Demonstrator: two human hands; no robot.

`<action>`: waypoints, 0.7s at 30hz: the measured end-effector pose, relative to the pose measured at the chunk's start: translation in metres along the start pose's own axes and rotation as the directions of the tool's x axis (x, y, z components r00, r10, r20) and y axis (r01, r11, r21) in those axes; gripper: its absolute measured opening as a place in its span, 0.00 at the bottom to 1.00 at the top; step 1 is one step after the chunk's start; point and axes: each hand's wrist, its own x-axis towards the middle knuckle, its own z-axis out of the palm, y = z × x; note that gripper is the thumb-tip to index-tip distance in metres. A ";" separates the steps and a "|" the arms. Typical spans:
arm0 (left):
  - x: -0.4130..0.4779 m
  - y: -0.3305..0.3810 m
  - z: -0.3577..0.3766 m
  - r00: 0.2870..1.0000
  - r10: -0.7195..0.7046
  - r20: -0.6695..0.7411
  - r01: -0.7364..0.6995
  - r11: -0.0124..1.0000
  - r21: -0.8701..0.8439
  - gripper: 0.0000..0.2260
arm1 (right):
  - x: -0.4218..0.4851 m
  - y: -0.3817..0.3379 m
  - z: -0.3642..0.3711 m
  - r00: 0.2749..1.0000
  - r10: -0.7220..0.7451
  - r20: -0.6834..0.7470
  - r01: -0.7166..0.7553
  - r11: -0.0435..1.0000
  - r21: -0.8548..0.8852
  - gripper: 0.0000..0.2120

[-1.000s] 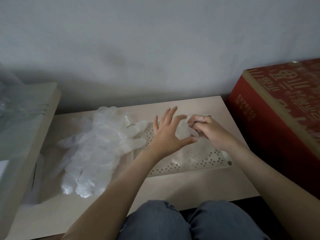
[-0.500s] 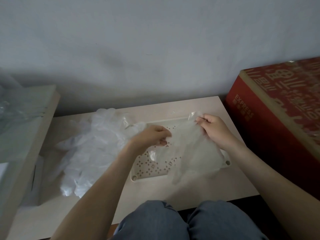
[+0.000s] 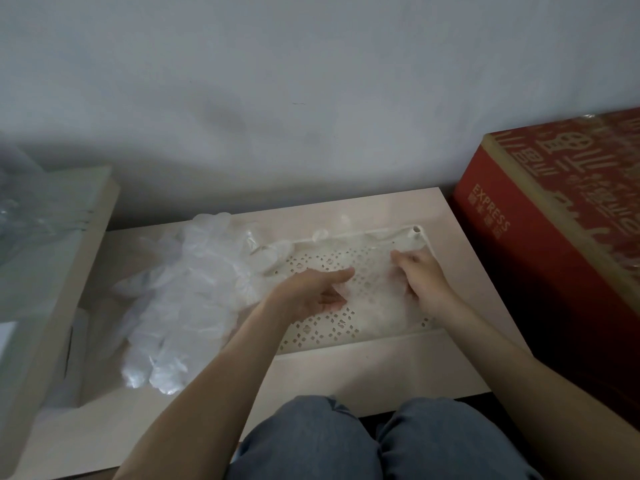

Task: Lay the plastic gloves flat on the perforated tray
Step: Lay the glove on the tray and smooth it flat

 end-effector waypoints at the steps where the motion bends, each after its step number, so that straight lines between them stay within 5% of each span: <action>1: 0.000 0.001 0.001 1.000 -0.013 0.007 0.013 0.999 0.044 0.09 | 0.000 -0.001 0.001 0.999 -0.019 0.027 0.019 1.000 0.003 0.11; 4: 0.001 0.000 0.002 0.997 -0.011 -0.071 0.018 0.995 0.099 0.03 | -0.001 -0.004 0.001 0.997 -0.082 0.014 0.083 0.993 -0.079 0.09; 10: -0.007 0.000 -0.013 0.951 0.057 -0.305 0.018 0.971 0.238 0.09 | -0.002 0.000 -0.001 0.980 -0.192 -0.049 0.182 0.969 -0.168 0.05; 14: -0.005 0.003 -0.022 0.930 0.085 -0.359 -0.111 0.992 -0.052 0.06 | -0.004 0.000 -0.001 0.963 -0.264 -0.055 0.257 0.960 -0.113 0.09; 18: -0.003 -0.001 -0.021 0.985 0.021 -0.171 -0.081 0.931 -0.356 0.17 | -0.012 -0.006 -0.001 0.968 -0.251 0.009 0.248 0.962 0.115 0.06; 21: -0.002 -0.003 -0.012 0.996 0.074 -0.045 -0.086 0.889 -0.451 0.11 | -0.022 -0.014 0.002 0.971 -0.235 0.046 0.215 0.940 0.265 0.09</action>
